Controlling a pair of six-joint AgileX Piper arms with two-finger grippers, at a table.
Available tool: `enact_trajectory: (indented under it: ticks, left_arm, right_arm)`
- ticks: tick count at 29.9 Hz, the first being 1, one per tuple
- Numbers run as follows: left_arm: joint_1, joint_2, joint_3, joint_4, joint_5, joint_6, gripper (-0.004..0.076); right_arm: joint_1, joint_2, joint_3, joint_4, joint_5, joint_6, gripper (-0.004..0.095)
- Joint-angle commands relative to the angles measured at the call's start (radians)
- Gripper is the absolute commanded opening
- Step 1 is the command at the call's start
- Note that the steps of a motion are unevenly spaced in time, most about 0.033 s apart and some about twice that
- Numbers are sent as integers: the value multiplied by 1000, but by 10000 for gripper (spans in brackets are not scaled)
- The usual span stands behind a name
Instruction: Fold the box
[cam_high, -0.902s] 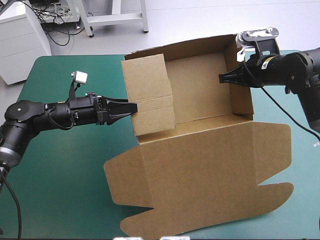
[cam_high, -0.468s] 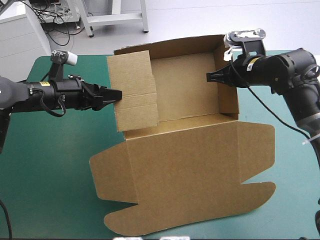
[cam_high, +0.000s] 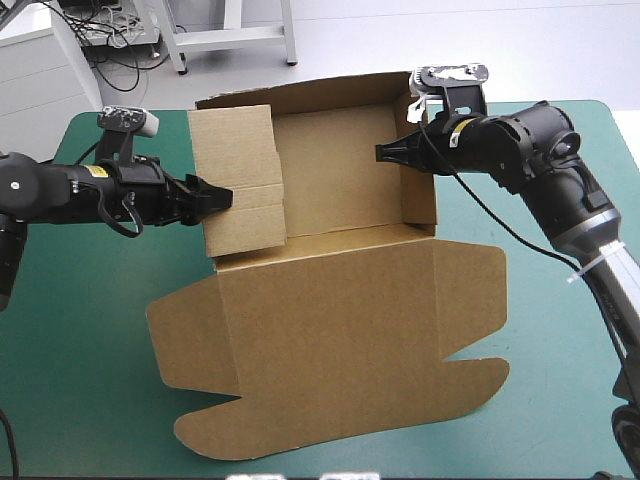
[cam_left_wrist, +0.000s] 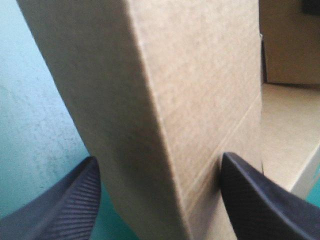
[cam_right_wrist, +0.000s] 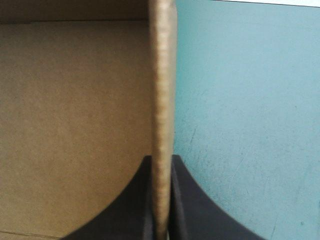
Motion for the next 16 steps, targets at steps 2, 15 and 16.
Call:
enact_trajectory:
  ticks: [2,15,16]
  left_arm:
    - [-94,-27,-30,143,-119,-104,452]
    - [-373,133,-195,595,-93,-454,403]
    - [-383,146,-213,619,-92,-472,403]
  right_arm:
    - [5,-34,-28,9,-98,34,-19]
    - [5,-34,-28,-38,-67,38,-19]
    - [5,-34,-28,-42,-67,38,-19]
